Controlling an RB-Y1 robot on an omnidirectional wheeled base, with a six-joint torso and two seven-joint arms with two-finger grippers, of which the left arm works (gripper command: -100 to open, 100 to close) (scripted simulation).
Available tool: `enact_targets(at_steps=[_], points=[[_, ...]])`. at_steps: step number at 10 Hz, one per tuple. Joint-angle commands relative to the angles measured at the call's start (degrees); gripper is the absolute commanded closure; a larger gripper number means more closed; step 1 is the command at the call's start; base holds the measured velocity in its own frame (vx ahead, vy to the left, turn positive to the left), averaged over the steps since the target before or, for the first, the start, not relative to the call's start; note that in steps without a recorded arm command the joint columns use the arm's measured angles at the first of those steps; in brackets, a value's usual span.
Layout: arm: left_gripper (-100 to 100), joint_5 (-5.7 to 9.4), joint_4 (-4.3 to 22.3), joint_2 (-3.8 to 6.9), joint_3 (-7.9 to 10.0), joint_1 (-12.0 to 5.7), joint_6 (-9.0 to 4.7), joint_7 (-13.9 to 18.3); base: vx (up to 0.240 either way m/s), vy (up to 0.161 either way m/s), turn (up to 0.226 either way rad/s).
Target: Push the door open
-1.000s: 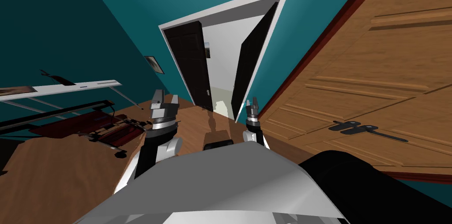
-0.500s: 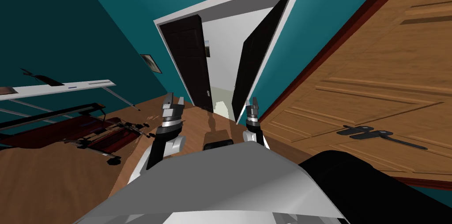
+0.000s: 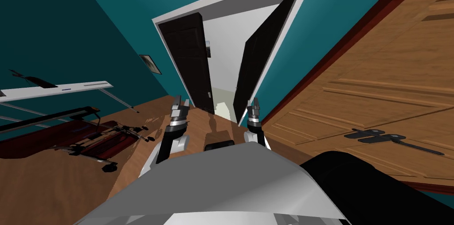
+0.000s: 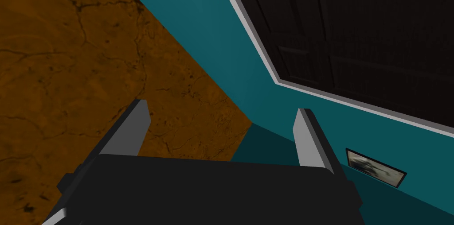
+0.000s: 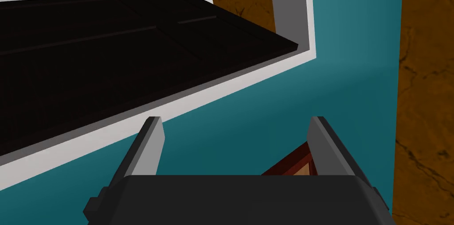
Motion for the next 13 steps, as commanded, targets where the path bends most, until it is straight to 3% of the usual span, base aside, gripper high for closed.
enact_targets(at_steps=[1,13], points=[[-100,-0.01,2.0,0.26,-0.39,-0.74,-0.33,0.3,0.09,0.034,-0.013],[-100,-0.13,20.6,1.65,-3.83,-7.49,-4.41,2.4,0.098,0.057,-0.015]])
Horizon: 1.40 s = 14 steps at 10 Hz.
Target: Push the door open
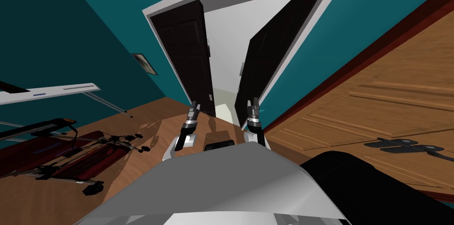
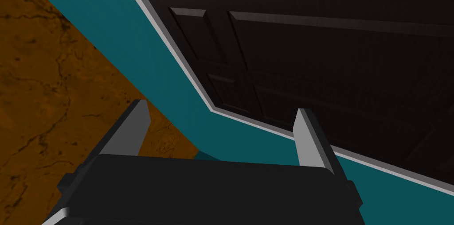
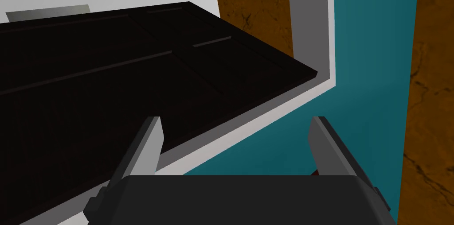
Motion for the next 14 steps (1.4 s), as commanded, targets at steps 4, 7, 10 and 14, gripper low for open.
enact_targets(at_steps=[4,7,10,14], points=[[-100,0.05,7.0,0.41,-0.97,-2.67,-1.62,0.8,0.067,0.045,-0.013],[-100,0.02,12.0,0.58,-1.96,-4.61,-2.79,1.4,0.104,0.068,-0.019],[-100,-0.01,15.7,0.68,-2.63,-5.91,-3.58,1.9,0.068,0.041,-0.01],[-100,-0.05,23.2,0.77,-3.96,-8.52,-5.15,2.7,0.095,0.066,-0.018]])
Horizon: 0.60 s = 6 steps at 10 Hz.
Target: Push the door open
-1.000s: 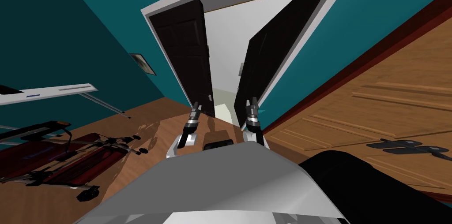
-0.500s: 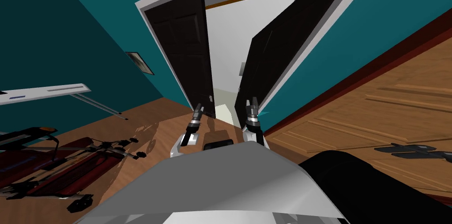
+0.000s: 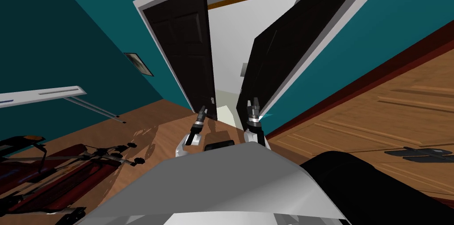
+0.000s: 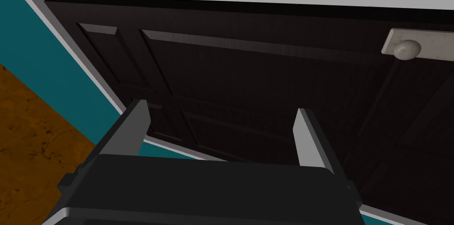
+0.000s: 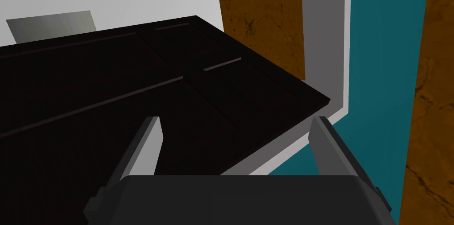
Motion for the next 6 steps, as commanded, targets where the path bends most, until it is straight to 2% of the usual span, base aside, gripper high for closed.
enact_targets(at_steps=[1,2,6], points=[[-100,-0.04,2.9,-0.03,-0.57,-0.97,-0.9,0.3,0.098,0.075,-0.019],[-100,-0.04,3.3,-0.03,-0.57,-0.97,-0.9,0.3,0.057,0.046,-0.008],[-100,-0.08,10.4,-0.06,-1.87,-3.51,-2.43,1.1,0.075,0.054,-0.015]])
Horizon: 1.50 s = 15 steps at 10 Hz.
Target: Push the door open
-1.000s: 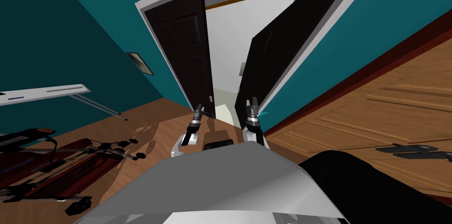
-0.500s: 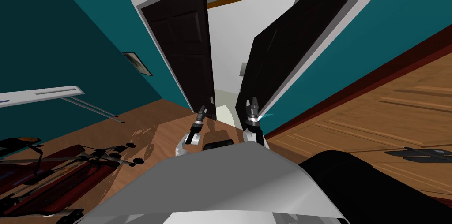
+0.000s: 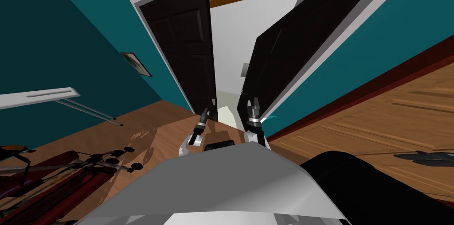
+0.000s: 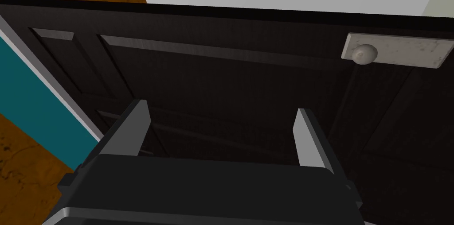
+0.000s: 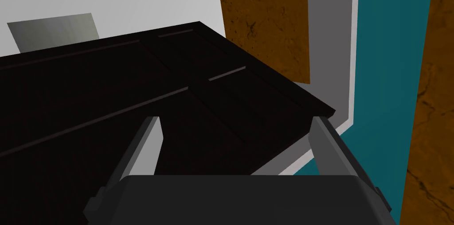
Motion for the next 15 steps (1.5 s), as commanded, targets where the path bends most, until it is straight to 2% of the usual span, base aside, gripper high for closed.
enact_targets(at_steps=[1,6,7,14,15], points=[[-100,-0.01,2.5,0.11,-0.55,-0.89,-0.34,0.5,0.098,0.063,-0.019],[-100,-0.06,10.7,-0.05,-2.08,-3.87,-2.14,1.4,0.097,0.061,-0.016],[-100,-0.06,10.8,-0.05,-2.08,-3.87,-2.14,1.4,0.066,0.045,-0.007],[-100,-0.12,20.9,-0.45,-3.93,-7.49,-4.33,2.6,0.083,0.053,-0.014],[-100,-0.12,20.9,-0.45,-3.93,-7.49,-4.33,2.6,0.063,0.036,-0.002]])
